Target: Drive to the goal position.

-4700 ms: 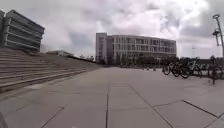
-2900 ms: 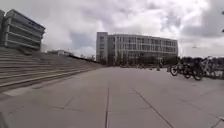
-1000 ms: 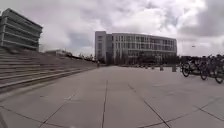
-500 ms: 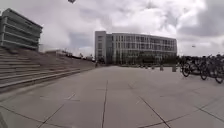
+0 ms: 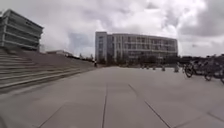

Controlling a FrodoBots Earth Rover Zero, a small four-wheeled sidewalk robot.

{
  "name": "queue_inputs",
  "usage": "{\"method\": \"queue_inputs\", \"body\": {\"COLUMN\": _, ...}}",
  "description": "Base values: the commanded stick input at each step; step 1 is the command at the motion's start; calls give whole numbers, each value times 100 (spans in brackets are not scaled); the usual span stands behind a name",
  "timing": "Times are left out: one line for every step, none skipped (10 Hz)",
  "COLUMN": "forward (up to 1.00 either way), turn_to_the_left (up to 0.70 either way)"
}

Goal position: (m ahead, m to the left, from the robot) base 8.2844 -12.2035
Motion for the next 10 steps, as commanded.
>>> {"method": "queue_inputs", "body": {"forward": 70, "turn_to_the_left": 0}}
{"method": "queue_inputs", "body": {"forward": 70, "turn_to_the_left": 0}}
{"method": "queue_inputs", "body": {"forward": 70, "turn_to_the_left": 0}}
{"method": "queue_inputs", "body": {"forward": 70, "turn_to_the_left": 0}}
{"method": "queue_inputs", "body": {"forward": 70, "turn_to_the_left": 0}}
{"method": "queue_inputs", "body": {"forward": 70, "turn_to_the_left": 0}}
{"method": "queue_inputs", "body": {"forward": 70, "turn_to_the_left": 0}}
{"method": "queue_inputs", "body": {"forward": 70, "turn_to_the_left": 0}}
{"method": "queue_inputs", "body": {"forward": 70, "turn_to_the_left": 0}}
{"method": "queue_inputs", "body": {"forward": 70, "turn_to_the_left": 0}}
